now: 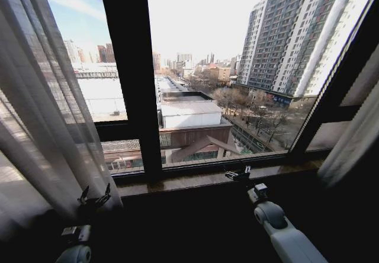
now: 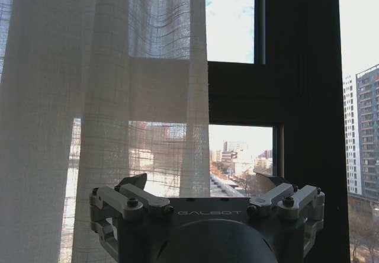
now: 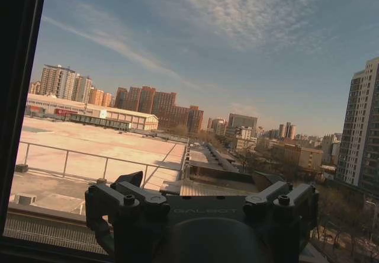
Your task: Open the curtains by pulling them apart, changing their state from closed to fully open.
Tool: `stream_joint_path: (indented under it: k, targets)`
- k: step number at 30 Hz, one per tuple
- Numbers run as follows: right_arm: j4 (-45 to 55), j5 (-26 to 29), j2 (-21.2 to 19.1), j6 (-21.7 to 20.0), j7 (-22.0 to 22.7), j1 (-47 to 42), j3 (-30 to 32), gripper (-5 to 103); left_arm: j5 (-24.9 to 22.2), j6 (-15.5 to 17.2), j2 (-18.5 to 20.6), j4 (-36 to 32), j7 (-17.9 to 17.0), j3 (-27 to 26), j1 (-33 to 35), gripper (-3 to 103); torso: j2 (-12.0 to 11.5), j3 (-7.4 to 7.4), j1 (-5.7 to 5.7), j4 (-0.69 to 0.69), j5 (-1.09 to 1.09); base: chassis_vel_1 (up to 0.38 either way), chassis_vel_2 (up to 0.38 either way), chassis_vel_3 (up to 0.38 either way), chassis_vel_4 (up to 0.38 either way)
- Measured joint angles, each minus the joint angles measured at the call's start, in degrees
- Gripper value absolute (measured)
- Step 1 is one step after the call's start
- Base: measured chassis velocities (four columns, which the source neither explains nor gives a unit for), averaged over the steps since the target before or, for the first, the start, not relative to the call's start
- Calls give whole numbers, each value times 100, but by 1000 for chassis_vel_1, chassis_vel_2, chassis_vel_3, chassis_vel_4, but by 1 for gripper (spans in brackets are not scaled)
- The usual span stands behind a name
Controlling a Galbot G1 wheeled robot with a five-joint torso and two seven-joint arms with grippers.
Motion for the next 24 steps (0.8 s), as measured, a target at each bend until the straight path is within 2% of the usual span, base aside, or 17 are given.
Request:
stream_joint_path:
  k: [12,16,18,19,20,21,22,24]
  targets:
    - [0,0,0,0,0,0,0,100,0,67,8,-6,-21,40,-47,100,0,0,0,2,0,0,0,0,0]
    - [0,0,0,0,0,0,0,100,-1,412,60,-94,-181,252,-312,100,0,0,0,1,0,0,0,0,0]
    - [0,0,0,0,0,0,0,100,-4,885,130,-198,-399,536,-661,100,0,0,0,-2,0,0,0,0,0]
    - [0,0,0,0,0,0,0,100,-4,885,130,-198,-399,536,-661,100,0,0,0,-2,0,0,0,0,0]
    - [0,0,0,0,0,0,0,100,-6,1034,153,-234,-468,625,-771,100,0,0,0,-2,0,0,0,0,0]
    - [0,0,0,0,0,0,0,100,-14,1373,203,-311,-626,827,-1021,100,0,0,0,0,1,0,0,0,0]
    - [0,0,0,0,0,0,0,100,-18,1561,230,-352,-717,939,-1158,100,0,0,0,0,1,0,0,0,0]
    - [0,0,0,0,-1,0,0,100,-20,1662,245,-375,-760,1002,-1237,100,0,0,0,0,1,0,0,0,0]
